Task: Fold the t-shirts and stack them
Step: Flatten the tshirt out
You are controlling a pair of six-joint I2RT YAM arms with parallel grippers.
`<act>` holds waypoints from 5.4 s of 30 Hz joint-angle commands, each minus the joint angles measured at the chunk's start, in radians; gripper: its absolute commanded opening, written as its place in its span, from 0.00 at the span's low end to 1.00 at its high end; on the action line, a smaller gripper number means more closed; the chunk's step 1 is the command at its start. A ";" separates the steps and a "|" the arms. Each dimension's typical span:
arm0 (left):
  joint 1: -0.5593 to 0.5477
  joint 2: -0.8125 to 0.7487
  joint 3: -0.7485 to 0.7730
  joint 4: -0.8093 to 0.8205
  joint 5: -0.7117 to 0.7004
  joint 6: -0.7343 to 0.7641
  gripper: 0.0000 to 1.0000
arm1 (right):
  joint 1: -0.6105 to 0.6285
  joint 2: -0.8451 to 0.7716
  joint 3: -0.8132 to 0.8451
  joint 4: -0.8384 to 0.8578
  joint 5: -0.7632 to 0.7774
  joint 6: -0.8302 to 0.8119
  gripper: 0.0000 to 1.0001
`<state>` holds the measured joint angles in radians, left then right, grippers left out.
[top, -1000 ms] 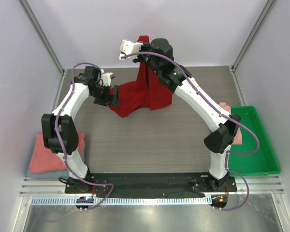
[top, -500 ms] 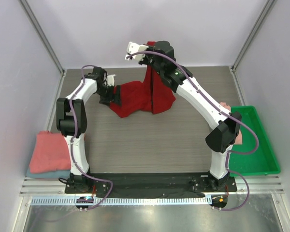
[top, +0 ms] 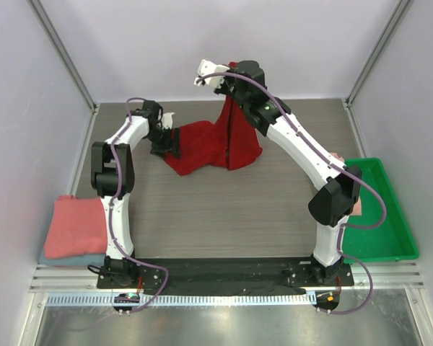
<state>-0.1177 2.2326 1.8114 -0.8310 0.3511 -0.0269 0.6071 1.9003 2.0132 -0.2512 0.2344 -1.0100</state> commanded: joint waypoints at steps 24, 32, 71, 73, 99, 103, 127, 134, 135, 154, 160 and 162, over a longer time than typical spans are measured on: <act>0.055 -0.651 -0.224 0.001 -0.293 0.131 0.76 | 0.080 0.092 -0.263 -0.134 -0.492 0.107 0.54; 0.073 -0.719 -0.262 0.000 -0.379 0.162 0.79 | 0.112 0.292 -0.120 -0.191 -0.475 0.033 0.57; 0.184 -0.689 -0.234 0.099 -0.253 0.031 0.76 | 0.114 0.209 0.549 0.095 -0.144 -0.329 0.01; 0.181 -0.689 -0.244 0.095 -0.204 0.031 0.76 | 0.083 0.209 0.547 0.154 -0.103 -0.387 0.01; 0.070 -0.674 -0.271 0.098 -0.239 0.074 0.74 | -0.063 -0.027 -0.028 -0.224 -0.315 0.114 0.57; 0.095 -0.772 -0.283 0.098 -0.299 0.079 0.74 | 0.026 0.092 0.019 -0.240 -0.392 0.125 0.51; 0.201 -1.182 -0.573 0.050 -0.380 0.150 0.80 | 0.203 0.632 0.358 -0.367 -0.461 0.064 0.35; 0.216 -1.203 -0.604 0.049 -0.380 0.142 0.81 | 0.207 0.695 0.417 -0.365 -0.445 0.036 0.36; 0.217 -1.205 -0.612 0.047 -0.380 0.143 0.81 | 0.207 0.701 0.420 -0.365 -0.446 0.031 0.36; 0.266 -1.186 -0.613 0.049 -0.354 0.105 0.81 | 0.206 0.813 0.466 -0.347 -0.400 -0.009 0.08; 0.274 -1.182 -0.615 0.050 -0.319 0.096 0.82 | 0.201 0.741 0.512 -0.342 -0.383 0.022 0.01; 0.276 -1.174 -0.626 0.062 -0.296 0.104 0.81 | 0.195 0.685 0.513 -0.297 -0.363 0.053 0.01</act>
<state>0.1509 1.0519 1.1938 -0.7982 0.0090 0.0834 0.8108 2.6877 2.4725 -0.5835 -0.1612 -0.9974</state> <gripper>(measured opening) 0.813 0.026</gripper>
